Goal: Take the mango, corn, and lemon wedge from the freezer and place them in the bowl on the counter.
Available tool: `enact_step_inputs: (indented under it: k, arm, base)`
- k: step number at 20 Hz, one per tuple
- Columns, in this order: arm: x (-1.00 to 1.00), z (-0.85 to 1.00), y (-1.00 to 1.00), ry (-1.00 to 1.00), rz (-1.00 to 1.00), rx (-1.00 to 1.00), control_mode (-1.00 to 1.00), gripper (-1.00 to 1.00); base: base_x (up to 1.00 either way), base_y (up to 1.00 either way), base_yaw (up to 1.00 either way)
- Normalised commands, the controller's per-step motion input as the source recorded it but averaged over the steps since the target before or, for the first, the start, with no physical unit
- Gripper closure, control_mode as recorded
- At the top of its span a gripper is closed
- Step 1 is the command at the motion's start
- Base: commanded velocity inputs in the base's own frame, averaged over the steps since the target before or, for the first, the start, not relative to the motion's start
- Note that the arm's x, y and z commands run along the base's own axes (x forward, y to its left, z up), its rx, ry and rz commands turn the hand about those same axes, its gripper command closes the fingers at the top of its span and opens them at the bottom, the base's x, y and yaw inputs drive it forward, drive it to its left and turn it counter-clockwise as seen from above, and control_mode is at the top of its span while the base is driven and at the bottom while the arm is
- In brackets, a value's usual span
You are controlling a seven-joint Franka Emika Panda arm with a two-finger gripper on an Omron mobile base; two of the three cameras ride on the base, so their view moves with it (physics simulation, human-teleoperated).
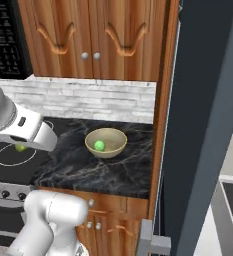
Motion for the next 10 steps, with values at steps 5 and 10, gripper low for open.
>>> enact_step_inputs:
  k: [5,10]
  arm:
    - [0.00,0.00,0.00,0.00,0.00,0.00,1.00,1.00]
    - [0.00,0.00,0.00,0.00,0.00,0.00,1.00,1.00]
  base:
    - [0.55,0.00,-0.07]
    - [0.54,0.00,0.00]
